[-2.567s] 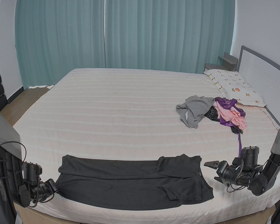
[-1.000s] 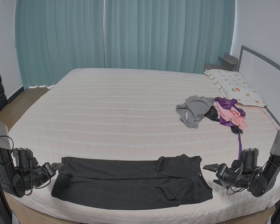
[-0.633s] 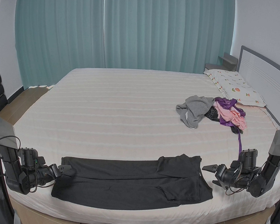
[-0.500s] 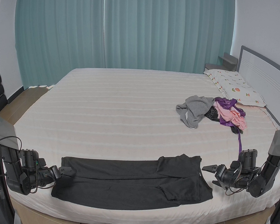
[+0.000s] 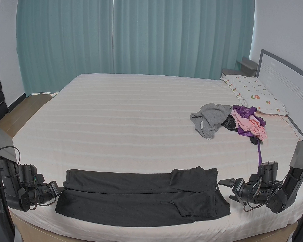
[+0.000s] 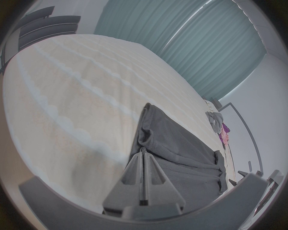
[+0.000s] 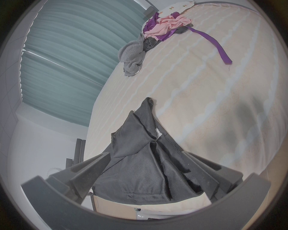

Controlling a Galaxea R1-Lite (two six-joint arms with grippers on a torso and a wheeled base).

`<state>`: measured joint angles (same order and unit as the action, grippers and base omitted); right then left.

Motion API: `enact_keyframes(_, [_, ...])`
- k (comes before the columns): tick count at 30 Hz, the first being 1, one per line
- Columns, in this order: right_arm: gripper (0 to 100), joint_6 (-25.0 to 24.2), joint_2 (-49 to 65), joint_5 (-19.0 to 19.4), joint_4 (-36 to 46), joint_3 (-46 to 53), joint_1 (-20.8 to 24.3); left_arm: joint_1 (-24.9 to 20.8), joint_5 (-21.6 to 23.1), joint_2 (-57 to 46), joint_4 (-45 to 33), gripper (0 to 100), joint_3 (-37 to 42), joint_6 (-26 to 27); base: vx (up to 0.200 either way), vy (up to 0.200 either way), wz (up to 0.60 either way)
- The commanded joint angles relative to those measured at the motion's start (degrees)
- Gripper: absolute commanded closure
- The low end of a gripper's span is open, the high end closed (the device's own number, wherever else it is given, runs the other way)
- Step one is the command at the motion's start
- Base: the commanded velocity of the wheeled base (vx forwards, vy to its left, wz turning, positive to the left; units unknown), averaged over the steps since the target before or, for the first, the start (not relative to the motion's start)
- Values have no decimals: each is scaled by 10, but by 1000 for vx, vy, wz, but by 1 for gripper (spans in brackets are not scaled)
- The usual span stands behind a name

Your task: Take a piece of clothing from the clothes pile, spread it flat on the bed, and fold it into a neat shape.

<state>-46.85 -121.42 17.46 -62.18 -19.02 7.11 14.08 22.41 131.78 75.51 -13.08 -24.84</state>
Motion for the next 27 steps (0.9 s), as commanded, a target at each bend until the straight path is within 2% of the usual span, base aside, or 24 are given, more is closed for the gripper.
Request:
enact_keyframes(1, [0, 1, -7, 0, 0, -2, 4, 9, -1, 0, 1, 100, 6, 0, 0, 0, 0])
enact_keyframes(9, [0, 22, -25, 0, -24, -4, 8, 9, -1, 2, 2, 100, 8, 0, 0, 0, 0])
enact_keyframes(15, [0, 37, -37, 14, -27, -17, 28, 8, -2, 8, 2, 100, 7, 0, 0, 0, 0])
enact_keyframes(19, [0, 67, -61, 14, -22, -39, 52, 7, -1, 10, 2, 100, 3, -2, 0, 0, 0])
enact_keyframes(27, [0, 83, -94, 14, -23, -71, 48, 6, 0, 10, 1, 100, 2, -5, 0, 0, 0])
